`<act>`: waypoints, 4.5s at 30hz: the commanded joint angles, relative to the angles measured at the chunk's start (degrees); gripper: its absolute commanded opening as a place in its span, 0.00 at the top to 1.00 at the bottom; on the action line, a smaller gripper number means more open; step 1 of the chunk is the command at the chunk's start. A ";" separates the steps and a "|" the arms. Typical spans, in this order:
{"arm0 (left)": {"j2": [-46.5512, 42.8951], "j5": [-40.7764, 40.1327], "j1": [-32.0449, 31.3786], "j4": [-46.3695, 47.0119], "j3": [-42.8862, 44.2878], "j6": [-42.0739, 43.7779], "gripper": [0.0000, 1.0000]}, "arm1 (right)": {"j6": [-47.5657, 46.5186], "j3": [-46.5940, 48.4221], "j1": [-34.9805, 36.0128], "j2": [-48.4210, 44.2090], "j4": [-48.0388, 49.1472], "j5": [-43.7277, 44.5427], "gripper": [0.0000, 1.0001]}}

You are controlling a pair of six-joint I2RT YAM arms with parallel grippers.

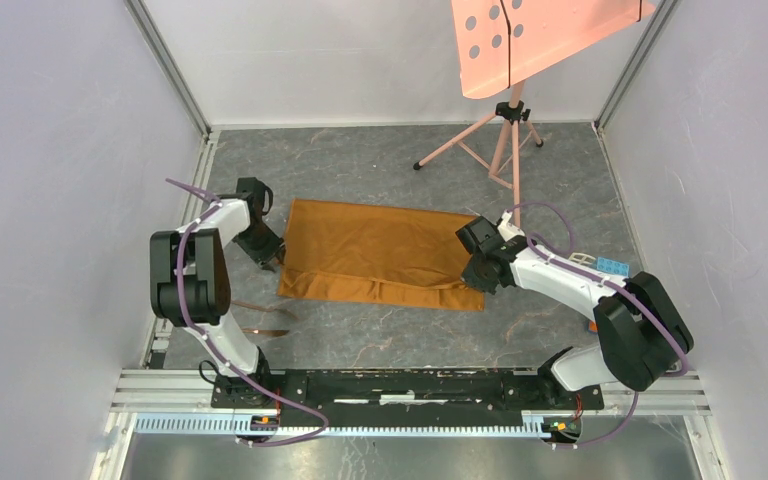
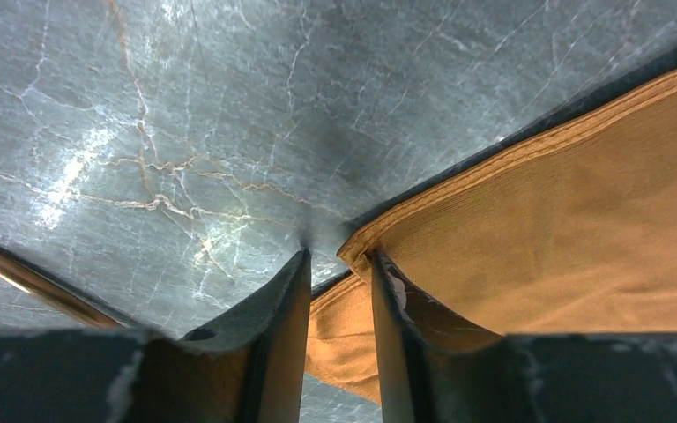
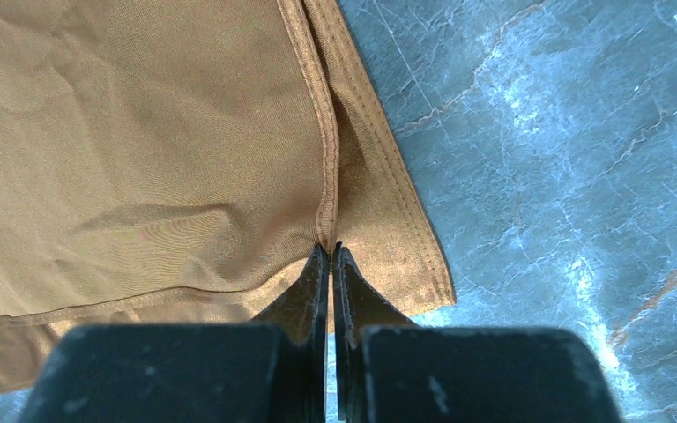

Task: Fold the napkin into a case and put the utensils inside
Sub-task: Smooth out the rectangle-folded napkin at the center of the board.

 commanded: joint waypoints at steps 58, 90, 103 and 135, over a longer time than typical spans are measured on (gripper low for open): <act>3.09 3.13 -0.80 6.57 1.06 0.11 0.83 | -3.64 -4.98 0.24 -8.58 2.04 0.56 1.00; -22.68 4.11 -6.18 -1.34 -13.00 -0.50 0.98 | -6.55 -7.85 0.16 -13.91 -2.13 1.32 1.00; -24.87 0.18 -6.18 -4.65 -13.06 -0.23 0.98 | -7.26 -9.98 -0.20 -16.49 -3.54 1.44 1.00; -15.41 -4.95 -6.18 -0.24 -12.30 0.18 0.98 | -7.88 -12.10 -0.56 -11.22 1.90 -0.66 1.00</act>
